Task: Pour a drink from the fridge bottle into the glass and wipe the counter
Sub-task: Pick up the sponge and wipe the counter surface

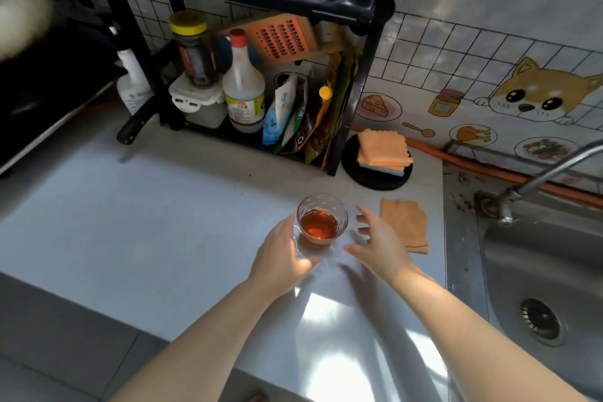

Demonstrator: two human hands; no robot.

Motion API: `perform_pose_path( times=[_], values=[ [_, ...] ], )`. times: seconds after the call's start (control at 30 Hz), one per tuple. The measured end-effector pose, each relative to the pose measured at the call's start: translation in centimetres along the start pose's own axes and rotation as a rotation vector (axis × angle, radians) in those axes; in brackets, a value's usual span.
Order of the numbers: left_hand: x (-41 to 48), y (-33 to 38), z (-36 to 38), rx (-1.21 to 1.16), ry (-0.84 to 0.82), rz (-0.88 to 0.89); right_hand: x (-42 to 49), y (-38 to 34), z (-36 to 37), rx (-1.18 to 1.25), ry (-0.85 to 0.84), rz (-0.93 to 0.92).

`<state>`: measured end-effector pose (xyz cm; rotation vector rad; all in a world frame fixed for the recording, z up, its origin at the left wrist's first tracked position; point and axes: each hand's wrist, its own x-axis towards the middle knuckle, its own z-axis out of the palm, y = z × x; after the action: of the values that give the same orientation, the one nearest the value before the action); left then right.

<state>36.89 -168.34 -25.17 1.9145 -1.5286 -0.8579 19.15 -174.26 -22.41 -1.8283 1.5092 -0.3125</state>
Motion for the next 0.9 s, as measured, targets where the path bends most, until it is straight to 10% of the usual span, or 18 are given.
perform_pose_path(
  times=[0.4, 0.9],
  values=[
    [-4.4, 0.7, 6.5, 0.542, -0.103, -0.032, 2.3, 6.2, -2.1, -0.523, 0.162, 0.001],
    [-4.9, 0.4, 7.6, 0.612, -0.115, -0.048, 1.3, 7.5, 0.5, -0.424, 0.207, -0.070]
  ],
)
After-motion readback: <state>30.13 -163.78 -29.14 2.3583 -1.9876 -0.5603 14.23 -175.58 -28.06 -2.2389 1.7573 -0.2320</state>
